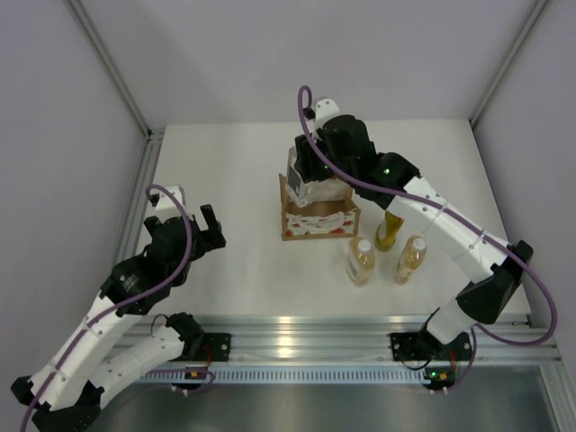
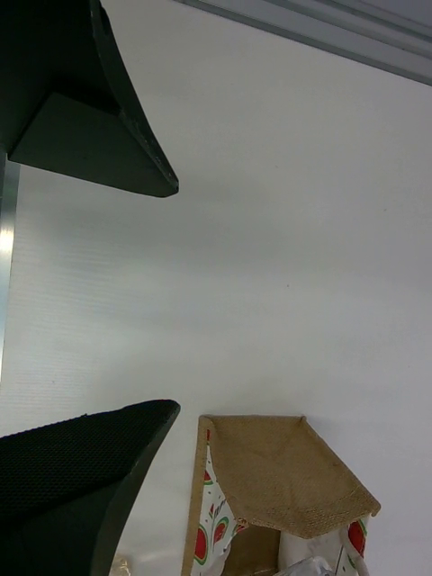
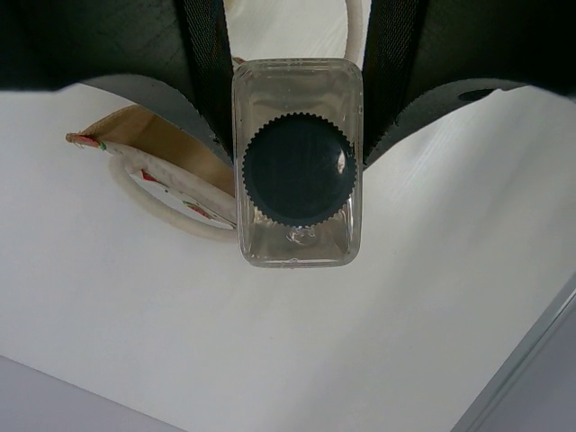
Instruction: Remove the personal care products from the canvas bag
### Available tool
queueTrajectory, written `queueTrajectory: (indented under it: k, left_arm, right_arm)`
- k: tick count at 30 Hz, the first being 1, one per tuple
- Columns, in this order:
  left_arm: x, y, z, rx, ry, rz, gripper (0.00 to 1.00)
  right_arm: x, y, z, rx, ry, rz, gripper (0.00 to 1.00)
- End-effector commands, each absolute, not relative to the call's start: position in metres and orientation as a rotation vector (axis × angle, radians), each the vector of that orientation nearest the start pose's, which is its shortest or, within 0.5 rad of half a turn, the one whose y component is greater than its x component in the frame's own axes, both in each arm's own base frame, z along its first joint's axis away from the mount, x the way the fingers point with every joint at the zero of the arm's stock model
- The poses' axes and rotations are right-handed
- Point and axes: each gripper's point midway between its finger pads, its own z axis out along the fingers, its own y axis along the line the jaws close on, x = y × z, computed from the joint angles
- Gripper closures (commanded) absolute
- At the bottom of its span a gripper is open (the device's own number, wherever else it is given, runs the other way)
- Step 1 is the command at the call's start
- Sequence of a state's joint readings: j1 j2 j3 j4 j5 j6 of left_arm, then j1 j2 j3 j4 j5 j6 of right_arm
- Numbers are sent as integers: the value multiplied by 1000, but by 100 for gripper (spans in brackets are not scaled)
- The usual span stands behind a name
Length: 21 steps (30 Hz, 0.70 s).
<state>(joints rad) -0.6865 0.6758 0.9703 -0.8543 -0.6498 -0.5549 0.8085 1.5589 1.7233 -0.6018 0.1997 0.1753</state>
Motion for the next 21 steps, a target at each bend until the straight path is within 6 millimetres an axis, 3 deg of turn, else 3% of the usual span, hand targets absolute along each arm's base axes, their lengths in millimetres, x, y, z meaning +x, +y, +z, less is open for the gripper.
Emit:
queueTrajectory:
  k: [1, 13, 21]
  left_arm:
    - [214, -56, 259, -254, 1975, -79, 2]
    - [212, -53, 261, -268, 1962, -86, 2]
    - [212, -52, 262, -273, 1955, -89, 2]
  right_arm:
    - [326, 307, 438, -415, 1696, 581, 100]
    - [302, 340, 452, -524, 1635, 768, 100]
    - [284, 367, 443, -651, 1617, 818, 100]
